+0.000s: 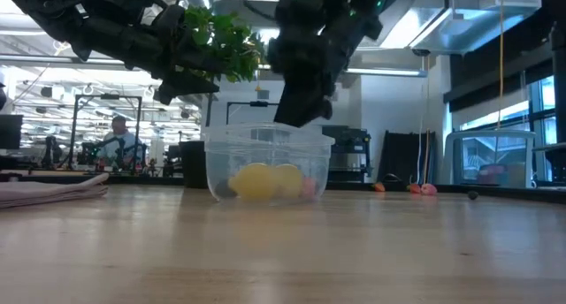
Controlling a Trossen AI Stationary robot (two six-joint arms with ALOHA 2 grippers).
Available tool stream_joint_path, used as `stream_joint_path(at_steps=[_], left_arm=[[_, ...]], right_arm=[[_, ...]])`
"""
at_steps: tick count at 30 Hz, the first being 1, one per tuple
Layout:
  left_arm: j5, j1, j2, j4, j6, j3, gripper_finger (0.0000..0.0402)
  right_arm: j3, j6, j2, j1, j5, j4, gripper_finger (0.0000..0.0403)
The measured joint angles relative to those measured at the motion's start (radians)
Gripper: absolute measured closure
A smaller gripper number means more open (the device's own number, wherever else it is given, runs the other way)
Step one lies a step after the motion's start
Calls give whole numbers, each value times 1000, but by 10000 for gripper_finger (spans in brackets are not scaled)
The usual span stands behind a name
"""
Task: Pick and placing Produce into tupperware
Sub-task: Put the blackberry into the transparent bin, then put the top blueberry into the transparent bin
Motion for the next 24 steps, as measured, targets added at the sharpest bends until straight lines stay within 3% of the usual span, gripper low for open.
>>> stream_joint_path(at_steps=[4, 10, 17, 24], left_arm=[[0, 0, 0, 0, 0, 0, 176], [0, -1, 0, -1, 0, 0, 176], [4, -1, 0, -27, 7, 0, 176], [-3, 0, 0, -26, 10, 0, 176]], right_arm=[[0, -10, -102, -12, 36, -82, 253], [-72, -7, -298, -4, 299, -154, 253], [-395, 172, -624, -2, 475, 2, 253], [-721, 415, -885, -10, 634, 12, 253]])
